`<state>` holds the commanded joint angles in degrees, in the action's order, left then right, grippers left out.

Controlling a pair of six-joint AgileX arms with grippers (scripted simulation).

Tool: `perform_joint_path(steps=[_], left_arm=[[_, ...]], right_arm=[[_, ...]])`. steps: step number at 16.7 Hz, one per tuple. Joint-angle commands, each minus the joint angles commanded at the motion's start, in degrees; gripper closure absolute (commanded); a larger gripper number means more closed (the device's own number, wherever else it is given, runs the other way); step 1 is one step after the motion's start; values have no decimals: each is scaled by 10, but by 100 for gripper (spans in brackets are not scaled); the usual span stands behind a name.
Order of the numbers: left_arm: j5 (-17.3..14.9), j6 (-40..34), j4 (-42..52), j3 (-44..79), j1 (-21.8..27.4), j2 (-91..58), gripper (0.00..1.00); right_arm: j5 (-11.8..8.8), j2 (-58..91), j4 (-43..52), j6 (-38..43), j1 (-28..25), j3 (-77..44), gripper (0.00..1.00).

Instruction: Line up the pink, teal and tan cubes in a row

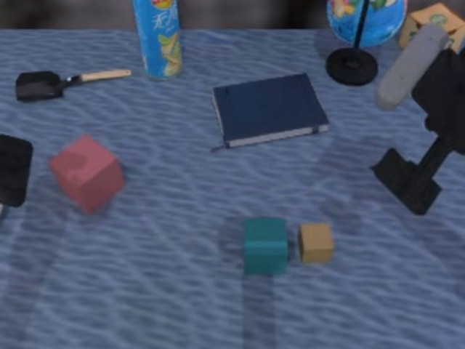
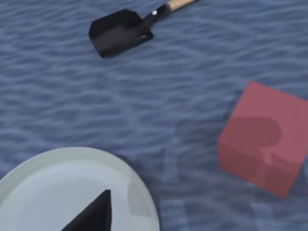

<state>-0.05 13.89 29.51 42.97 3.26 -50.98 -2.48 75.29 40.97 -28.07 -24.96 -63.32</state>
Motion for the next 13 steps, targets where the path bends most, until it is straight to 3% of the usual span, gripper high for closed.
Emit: perform_joint_path(steps=[7,13], left_arm=[[2,107,232,318,35,-414,0],[1,169,361,514,56,-643,0]], right_arm=[[2,-422,-212,153,143,364,0],[17,-687,-363,253,225,582,0]])
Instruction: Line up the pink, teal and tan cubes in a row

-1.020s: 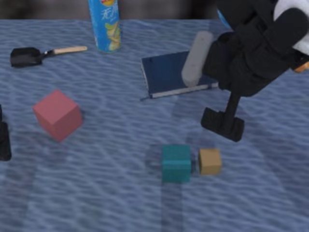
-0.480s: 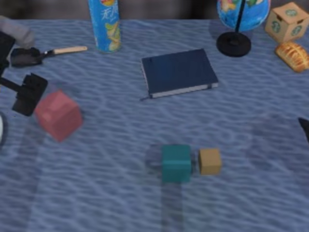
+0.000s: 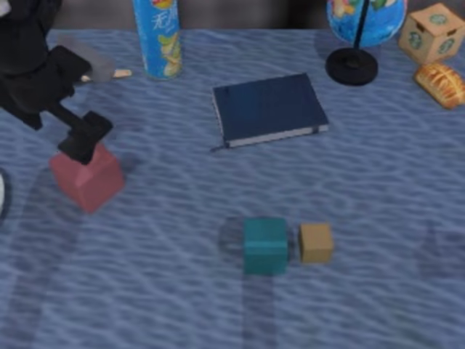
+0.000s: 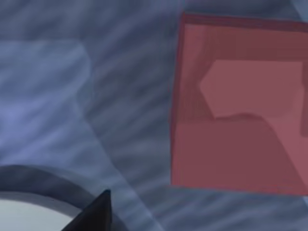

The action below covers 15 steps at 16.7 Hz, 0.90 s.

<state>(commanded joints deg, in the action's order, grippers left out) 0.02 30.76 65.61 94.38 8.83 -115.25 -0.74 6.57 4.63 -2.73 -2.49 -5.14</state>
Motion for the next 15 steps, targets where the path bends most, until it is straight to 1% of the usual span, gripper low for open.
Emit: perform_joint_path(steps=[4,10,12,15], left_arm=[[-1,16,32,55,6,-58,0],[-1,16,29,53,3,-58,0],[-2,18,8,35,4,-64,0],[-2,18,-64,-9,5,-87,0]], right_arm=[[7,-65,-46,27,19,51,0],[7,-66,-46,27,19,51,0],[7,-66,-46,27,19,51,0],[7,-66,-46,27,19,51,0]])
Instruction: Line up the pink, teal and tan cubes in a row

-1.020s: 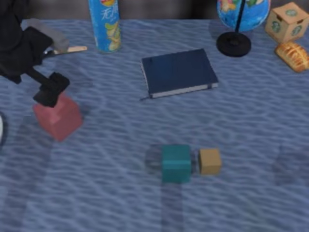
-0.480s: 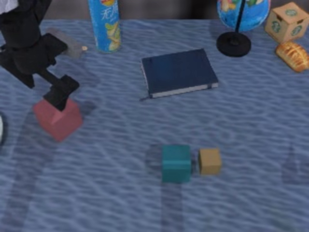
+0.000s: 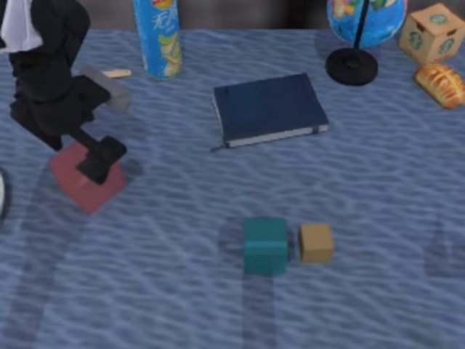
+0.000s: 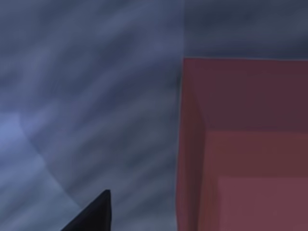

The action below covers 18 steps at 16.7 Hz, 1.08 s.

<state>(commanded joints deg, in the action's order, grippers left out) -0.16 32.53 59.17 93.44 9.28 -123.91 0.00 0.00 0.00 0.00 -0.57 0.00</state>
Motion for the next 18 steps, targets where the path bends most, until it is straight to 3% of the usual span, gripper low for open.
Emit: perform_joint_path(steps=[4,8,18], left_arm=[[0,1,-77,-52,0,-27,0],[0,1,-81,-55,0,-30,0],[0,1,-81,-55,0,-30,75]], right_arm=[[0,0,0,0,0,0,0],[0,0,0,0,0,0,0],[0,0,0,0,0,0,0]])
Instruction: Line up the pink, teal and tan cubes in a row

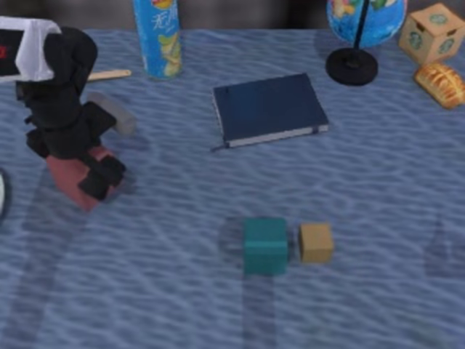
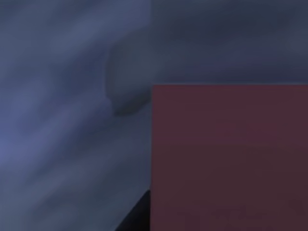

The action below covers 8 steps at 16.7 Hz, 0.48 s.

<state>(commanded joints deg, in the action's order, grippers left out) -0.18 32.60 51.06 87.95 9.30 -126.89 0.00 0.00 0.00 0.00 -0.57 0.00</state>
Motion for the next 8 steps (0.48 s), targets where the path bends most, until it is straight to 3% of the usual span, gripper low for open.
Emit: perform_joint_path(steps=[3,8], left_arm=[[0,0,0,0,0,0,98],[0,0,0,0,0,0,100]], right_arm=[[0,0,0,0,0,0,0],[0,0,0,0,0,0,0]])
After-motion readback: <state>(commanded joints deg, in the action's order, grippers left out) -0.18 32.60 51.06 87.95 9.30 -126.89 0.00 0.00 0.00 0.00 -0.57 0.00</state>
